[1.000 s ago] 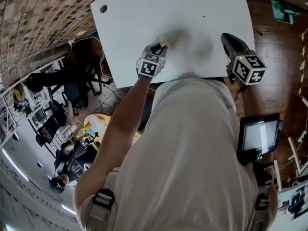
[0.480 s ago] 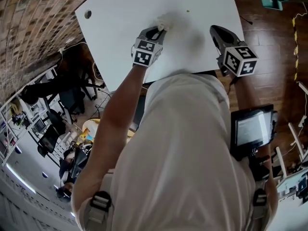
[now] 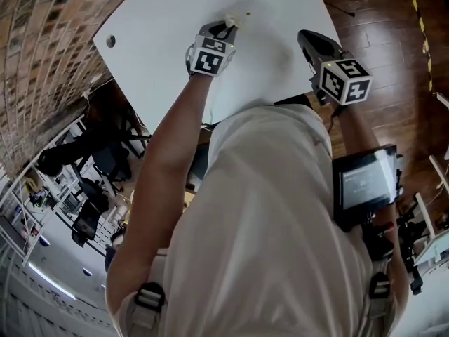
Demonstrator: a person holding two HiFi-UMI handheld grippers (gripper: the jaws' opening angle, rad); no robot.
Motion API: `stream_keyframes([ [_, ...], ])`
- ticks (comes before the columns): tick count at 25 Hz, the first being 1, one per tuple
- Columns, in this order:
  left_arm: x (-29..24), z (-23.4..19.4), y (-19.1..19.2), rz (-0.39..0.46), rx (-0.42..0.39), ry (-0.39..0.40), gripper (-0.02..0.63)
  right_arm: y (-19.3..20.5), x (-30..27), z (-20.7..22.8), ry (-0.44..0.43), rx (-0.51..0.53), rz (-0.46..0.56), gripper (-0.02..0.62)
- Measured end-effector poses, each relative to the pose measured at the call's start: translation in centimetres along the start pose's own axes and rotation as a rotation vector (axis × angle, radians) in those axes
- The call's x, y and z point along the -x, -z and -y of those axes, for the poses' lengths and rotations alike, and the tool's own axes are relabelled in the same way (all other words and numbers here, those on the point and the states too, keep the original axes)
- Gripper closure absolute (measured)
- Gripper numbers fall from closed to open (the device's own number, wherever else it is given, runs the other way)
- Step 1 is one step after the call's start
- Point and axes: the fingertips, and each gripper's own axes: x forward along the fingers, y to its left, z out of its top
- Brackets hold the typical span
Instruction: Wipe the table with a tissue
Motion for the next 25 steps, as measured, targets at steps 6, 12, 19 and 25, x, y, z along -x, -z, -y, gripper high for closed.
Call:
stream_keyframes([
  [6, -1.1, 0.0, -0.7, -0.046, -0.068, 0.025, 0.538, 0.3, 0.8, 0.7, 0.027, -0.022, 0.015, 0.588],
  [12, -1.9, 0.3, -2.2, -0.043, -0.112, 0.057, 0.540, 0.4, 1.5, 1.3, 0.051, -0.037, 0.027, 0.588],
  [19, -3.4, 0.7, -4.4, -0.045, -0.128, 0.091, 0.541, 0.4, 2.4, 1.7, 0.077, -0.019, 0.052, 0.588],
  [25, -4.1, 2.1, -5.2, -0.060, -0.240, 0.137, 0.548, 0.3, 2.3, 1.8, 0.078, -0.018, 0.057, 0.588],
])
